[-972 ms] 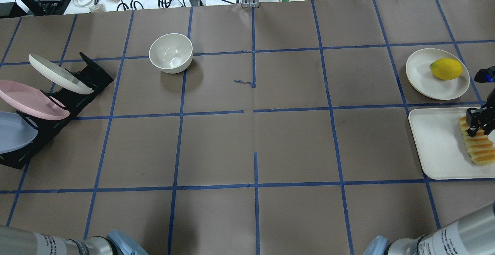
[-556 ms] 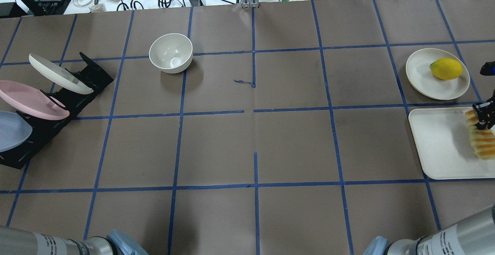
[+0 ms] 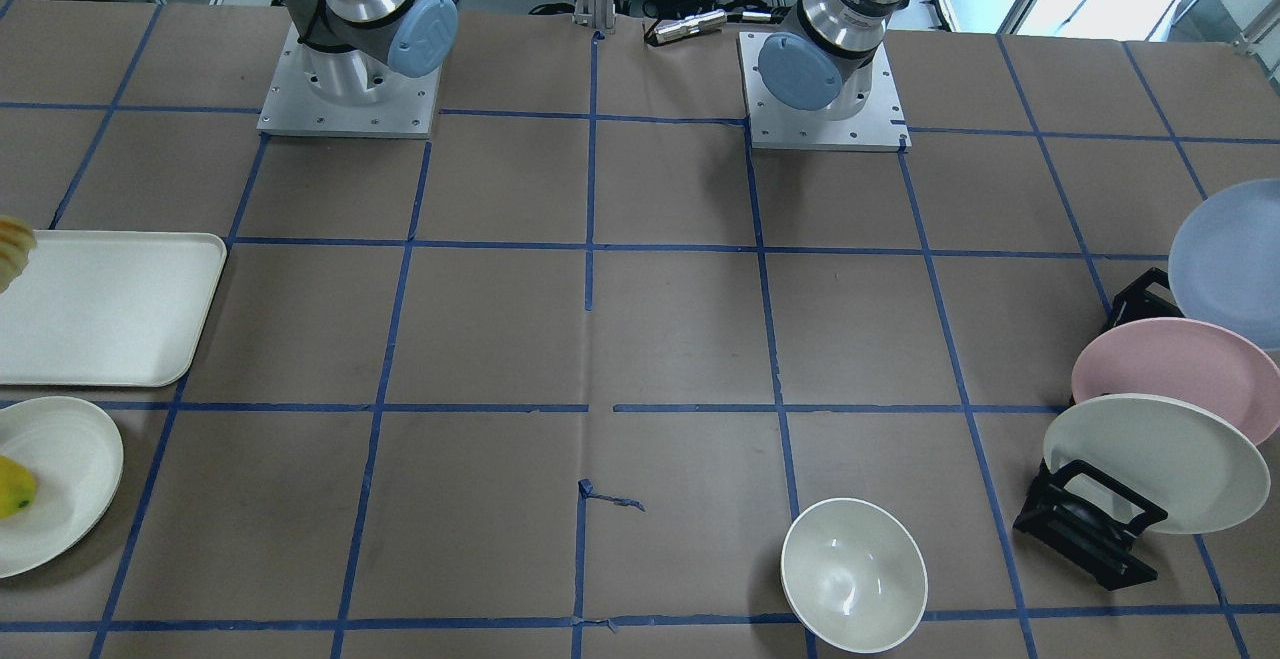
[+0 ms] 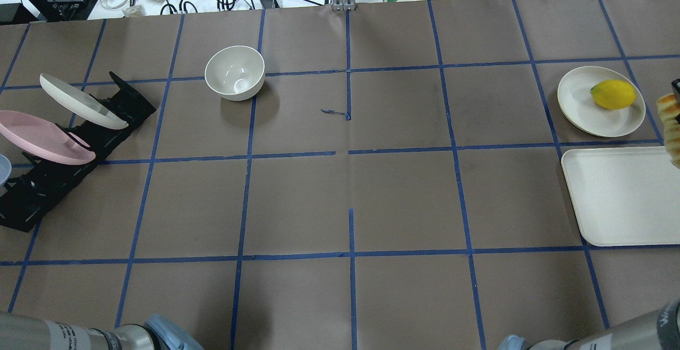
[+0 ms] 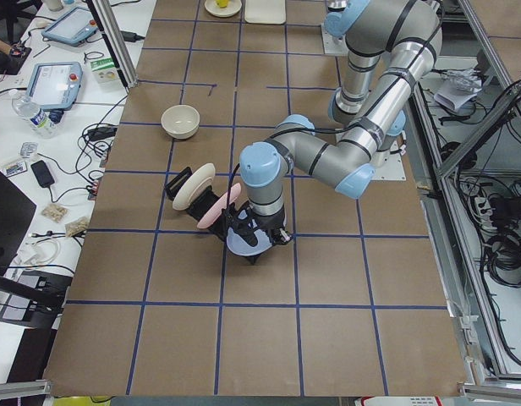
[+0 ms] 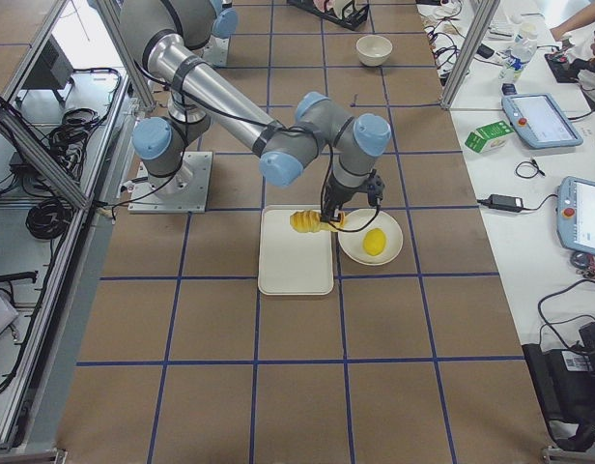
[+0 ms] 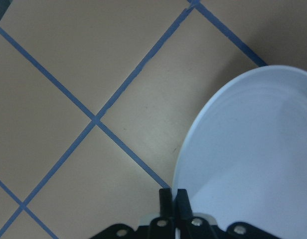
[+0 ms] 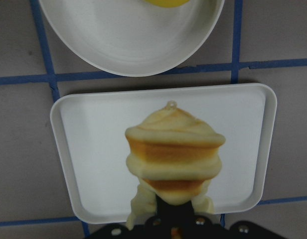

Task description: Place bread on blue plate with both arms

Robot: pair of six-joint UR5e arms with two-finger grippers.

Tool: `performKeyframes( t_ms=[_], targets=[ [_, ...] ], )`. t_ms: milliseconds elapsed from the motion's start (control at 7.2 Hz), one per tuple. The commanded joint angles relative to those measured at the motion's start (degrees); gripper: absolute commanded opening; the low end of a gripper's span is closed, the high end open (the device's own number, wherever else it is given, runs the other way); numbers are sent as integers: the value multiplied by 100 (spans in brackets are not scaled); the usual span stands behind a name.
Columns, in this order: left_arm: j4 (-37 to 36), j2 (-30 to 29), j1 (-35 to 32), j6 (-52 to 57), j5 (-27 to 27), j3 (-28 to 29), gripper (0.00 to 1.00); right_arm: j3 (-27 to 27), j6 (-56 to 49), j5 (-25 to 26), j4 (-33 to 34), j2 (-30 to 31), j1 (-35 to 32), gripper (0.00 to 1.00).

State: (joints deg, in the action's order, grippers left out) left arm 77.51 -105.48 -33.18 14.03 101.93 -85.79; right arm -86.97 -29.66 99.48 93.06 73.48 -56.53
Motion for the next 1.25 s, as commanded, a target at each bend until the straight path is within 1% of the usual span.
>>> performKeyframes(
  t_ms=[0, 139, 278, 417, 556, 694, 833, 972, 1111],
  targets=[
    [1040, 403, 93, 283, -24, 89, 0, 198, 590, -199, -681, 314, -410, 0],
    [1735, 719, 32, 772, -129, 89, 0, 207, 880, -514, -997, 421, -525, 0],
    [2290, 1009, -21, 1116, -774, 54, 0, 216, 953, -543, -1174, 517, -648, 0],
    [2687, 1221, -169, 1511, -1302, 10, 0, 225, 1128, -543, -1219, 632, -788, 0],
    [2691, 1310, -554, 1968, -1699, -103, 0, 251, 1277, -569, -1455, 737, -955, 0],
    [2621, 1267, -1045, 2146, -1990, -165, 0, 382, 1592, -761, -1657, 834, -1226, 0],
    [2490, 1232, -1598, 2209, -2306, -270, 0, 557, 1908, -815, -1868, 861, -1542, 0],
    [2175, 1319, -2169, 2218, -2336, -454, 0, 776, 2355, -990, -2096, 844, -1859, 0],
    [1798, 1224, -2758, 2297, -2823, -630, 0, 839, 2803, -1226, -2168, 852, -2105, 0]
  ],
)
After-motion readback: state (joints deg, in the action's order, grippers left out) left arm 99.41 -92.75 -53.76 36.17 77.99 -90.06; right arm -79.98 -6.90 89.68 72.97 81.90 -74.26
